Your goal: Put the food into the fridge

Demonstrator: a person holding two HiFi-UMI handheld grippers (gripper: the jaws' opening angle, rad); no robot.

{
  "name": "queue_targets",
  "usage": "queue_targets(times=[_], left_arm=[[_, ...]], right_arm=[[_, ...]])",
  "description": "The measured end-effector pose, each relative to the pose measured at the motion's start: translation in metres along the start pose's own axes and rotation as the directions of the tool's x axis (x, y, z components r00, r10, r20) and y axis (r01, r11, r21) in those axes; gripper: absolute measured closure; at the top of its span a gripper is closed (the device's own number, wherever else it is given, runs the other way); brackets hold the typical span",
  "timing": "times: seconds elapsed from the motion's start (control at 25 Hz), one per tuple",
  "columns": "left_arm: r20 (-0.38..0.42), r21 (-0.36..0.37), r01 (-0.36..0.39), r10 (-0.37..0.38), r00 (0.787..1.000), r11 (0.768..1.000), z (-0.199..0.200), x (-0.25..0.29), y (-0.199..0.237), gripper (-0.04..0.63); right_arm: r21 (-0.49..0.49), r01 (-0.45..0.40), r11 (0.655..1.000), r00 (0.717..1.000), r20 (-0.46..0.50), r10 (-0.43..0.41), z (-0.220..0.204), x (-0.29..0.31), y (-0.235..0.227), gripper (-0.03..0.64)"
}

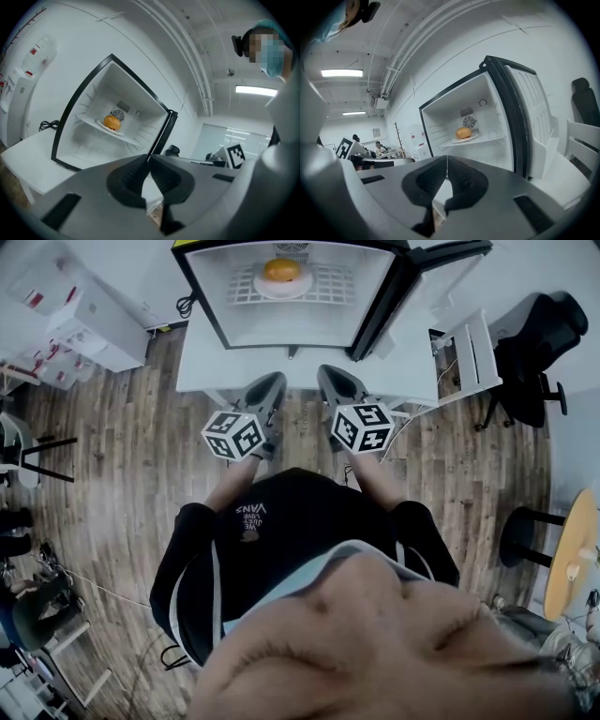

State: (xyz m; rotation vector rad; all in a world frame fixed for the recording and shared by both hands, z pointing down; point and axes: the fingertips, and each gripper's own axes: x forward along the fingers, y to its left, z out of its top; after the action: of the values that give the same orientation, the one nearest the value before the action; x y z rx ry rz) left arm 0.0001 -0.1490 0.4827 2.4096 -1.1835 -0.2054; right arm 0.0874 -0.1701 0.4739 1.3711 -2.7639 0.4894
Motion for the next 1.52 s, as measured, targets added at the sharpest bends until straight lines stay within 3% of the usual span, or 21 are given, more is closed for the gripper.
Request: queue_targets(times=[1.52], left_arm=[[-0.076,0.04,0.101,-0.098,0.992,0.994,0.007,-0.081,0.009,0.566]], right_arm=[[0.023,0.142,0.99,0.99,-0.001,-0.142,-0.024,-0.018,0.076,0.604]])
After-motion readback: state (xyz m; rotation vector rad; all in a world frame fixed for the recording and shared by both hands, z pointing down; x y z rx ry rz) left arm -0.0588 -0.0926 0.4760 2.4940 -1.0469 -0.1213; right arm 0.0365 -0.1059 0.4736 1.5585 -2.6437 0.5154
